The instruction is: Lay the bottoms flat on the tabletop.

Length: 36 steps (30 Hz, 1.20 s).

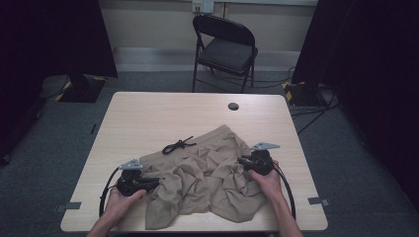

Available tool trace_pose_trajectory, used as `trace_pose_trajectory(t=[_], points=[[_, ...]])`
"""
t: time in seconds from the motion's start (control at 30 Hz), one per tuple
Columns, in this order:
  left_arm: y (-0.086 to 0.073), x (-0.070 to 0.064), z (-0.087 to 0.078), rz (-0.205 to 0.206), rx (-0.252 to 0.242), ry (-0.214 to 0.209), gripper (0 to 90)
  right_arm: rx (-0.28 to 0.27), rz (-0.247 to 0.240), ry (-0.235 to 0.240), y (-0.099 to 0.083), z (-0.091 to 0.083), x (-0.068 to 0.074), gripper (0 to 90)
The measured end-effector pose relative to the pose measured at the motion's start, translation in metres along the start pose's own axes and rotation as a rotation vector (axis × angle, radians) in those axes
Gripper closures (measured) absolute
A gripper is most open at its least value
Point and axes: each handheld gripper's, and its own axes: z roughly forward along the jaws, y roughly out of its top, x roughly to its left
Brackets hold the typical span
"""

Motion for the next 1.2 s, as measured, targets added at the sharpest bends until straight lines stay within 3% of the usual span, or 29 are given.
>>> trace_pose_trajectory(t=[0.17, 0.27, 0.53, 0.77, 0.9, 0.97, 1.07, 1.13, 1.2], points=[[0.000, 0.006, -0.003, -0.010, -0.005, 0.027, 77.8, 0.015, -0.006, -0.012, -0.008, -0.009, 0.004, 72.9], [0.001, 0.011, -0.004, -0.016, -0.016, 0.035, 77.8, 0.030, -0.036, -0.015, -0.015, -0.018, 0.009, 73.1], [0.007, 0.019, -0.003, 0.003, -0.009, 0.031, 75.9, 0.043, -0.055, 0.001, -0.039, -0.045, 0.021, 73.1], [0.010, 0.022, 0.000, -0.004, -0.024, 0.036, 72.4, 0.059, -0.076, 0.027, -0.056, -0.063, 0.038, 72.9], [0.011, 0.019, 0.001, 0.017, -0.014, 0.050, 69.1, 0.076, -0.079, 0.059, -0.062, -0.071, 0.045, 68.5], [0.010, 0.015, -0.001, 0.030, 0.015, 0.039, 70.9, 0.060, -0.087, 0.043, -0.060, -0.074, 0.045, 64.6], [0.005, 0.008, -0.008, 0.053, 0.043, 0.016, 75.6, 0.000, -0.059, 0.043, -0.050, -0.081, 0.038, 60.8], [0.001, 0.005, -0.012, 0.049, 0.030, -0.024, 75.6, -0.024, -0.044, 0.032, -0.043, -0.083, 0.031, 56.7], [0.002, 0.003, -0.018, 0.058, 0.004, -0.032, 75.3, -0.038, -0.035, 0.019, -0.037, -0.081, 0.024, 52.9]])
